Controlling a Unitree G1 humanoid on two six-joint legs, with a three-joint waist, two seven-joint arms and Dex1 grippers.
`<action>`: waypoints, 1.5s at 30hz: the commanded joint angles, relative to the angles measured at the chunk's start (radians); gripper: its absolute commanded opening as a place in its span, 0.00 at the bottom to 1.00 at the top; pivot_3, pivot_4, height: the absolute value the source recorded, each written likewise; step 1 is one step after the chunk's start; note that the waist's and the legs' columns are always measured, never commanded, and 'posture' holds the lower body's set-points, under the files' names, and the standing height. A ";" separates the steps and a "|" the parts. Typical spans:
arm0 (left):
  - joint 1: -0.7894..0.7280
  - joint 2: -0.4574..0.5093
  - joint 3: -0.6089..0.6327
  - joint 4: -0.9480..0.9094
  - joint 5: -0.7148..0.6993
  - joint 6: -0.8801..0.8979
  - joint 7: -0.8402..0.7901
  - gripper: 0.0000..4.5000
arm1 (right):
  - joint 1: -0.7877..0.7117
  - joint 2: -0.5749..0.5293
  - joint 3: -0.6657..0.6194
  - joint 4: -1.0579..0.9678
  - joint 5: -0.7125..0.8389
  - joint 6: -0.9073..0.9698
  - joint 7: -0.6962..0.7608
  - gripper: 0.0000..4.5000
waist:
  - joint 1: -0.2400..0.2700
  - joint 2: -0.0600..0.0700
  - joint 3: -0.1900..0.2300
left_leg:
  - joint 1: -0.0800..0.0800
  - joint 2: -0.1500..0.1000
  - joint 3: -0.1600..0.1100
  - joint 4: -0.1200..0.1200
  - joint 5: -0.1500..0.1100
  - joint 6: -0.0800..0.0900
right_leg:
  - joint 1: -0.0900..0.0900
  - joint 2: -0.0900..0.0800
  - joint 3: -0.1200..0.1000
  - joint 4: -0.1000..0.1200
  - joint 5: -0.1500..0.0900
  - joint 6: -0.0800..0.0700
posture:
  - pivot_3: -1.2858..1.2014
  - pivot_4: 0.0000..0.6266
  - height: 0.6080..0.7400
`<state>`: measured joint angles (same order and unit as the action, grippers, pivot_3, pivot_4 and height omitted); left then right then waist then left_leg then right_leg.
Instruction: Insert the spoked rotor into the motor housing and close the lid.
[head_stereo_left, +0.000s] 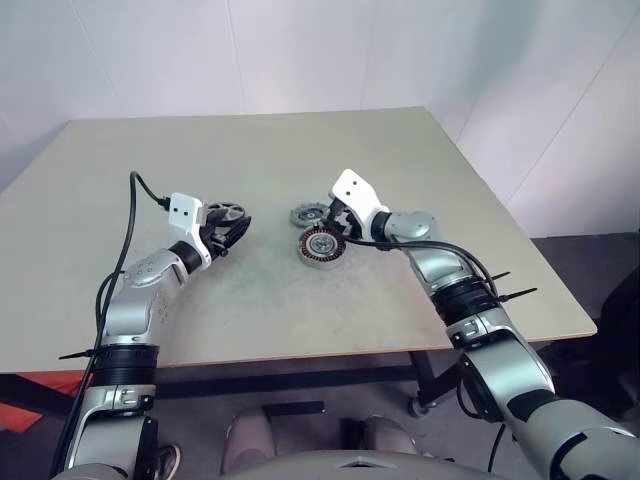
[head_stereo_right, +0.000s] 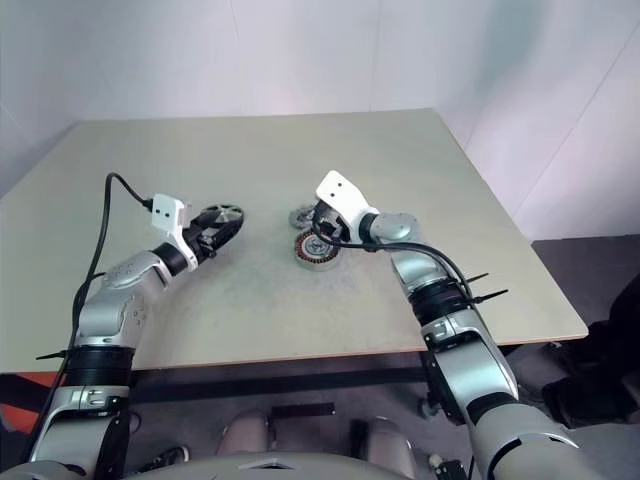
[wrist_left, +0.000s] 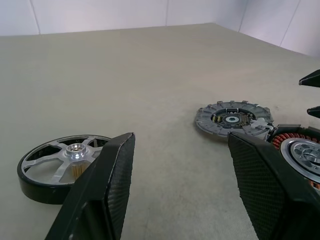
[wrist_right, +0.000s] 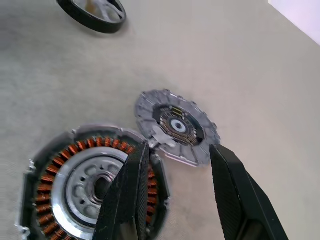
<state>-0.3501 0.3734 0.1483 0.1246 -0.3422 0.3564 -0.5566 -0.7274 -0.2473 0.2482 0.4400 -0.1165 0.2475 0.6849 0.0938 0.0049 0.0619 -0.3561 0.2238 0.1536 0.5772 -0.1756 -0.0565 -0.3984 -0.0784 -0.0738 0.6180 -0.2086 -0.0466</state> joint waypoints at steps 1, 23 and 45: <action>-0.021 0.007 0.008 -0.019 0.003 -0.021 0.003 0.69 | 0.038 0.031 0.017 -0.046 0.020 0.025 0.009 0.47 | 0.000 0.000 0.000 | 0.000 0.000 0.000 0.000 0.000 0.000 | 0.000 0.000 0.000 0.000 0.000 0.000 | 0.52 0.00 1.00; -0.020 0.004 0.013 -0.007 0.006 -0.029 0.005 0.69 | 0.012 0.012 0.003 -0.031 0.029 0.031 0.019 0.38 | 0.000 0.000 0.000 | 0.000 0.000 0.000 0.000 0.000 -0.001 | 0.000 0.000 0.000 0.000 0.000 0.000 | 0.52 0.00 1.00; -0.016 0.010 0.013 -0.005 0.011 -0.024 0.008 0.69 | 0.099 0.031 0.042 -0.062 -0.004 0.078 -0.005 0.01 | -0.001 0.000 0.000 | 0.003 0.000 0.000 -0.001 0.000 -0.001 | 0.002 0.000 0.000 0.000 0.000 0.001 | 0.52 0.00 1.00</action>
<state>-0.3498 0.3739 0.1500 0.1410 -0.3318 0.3527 -0.5525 -0.6157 -0.2142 0.2863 0.3758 -0.1226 0.3166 0.6771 0.0932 0.0045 0.0617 -0.3527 0.2237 0.1536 0.5764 -0.1754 -0.0570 -0.3958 -0.0783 -0.0733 0.6175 -0.2096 -0.0449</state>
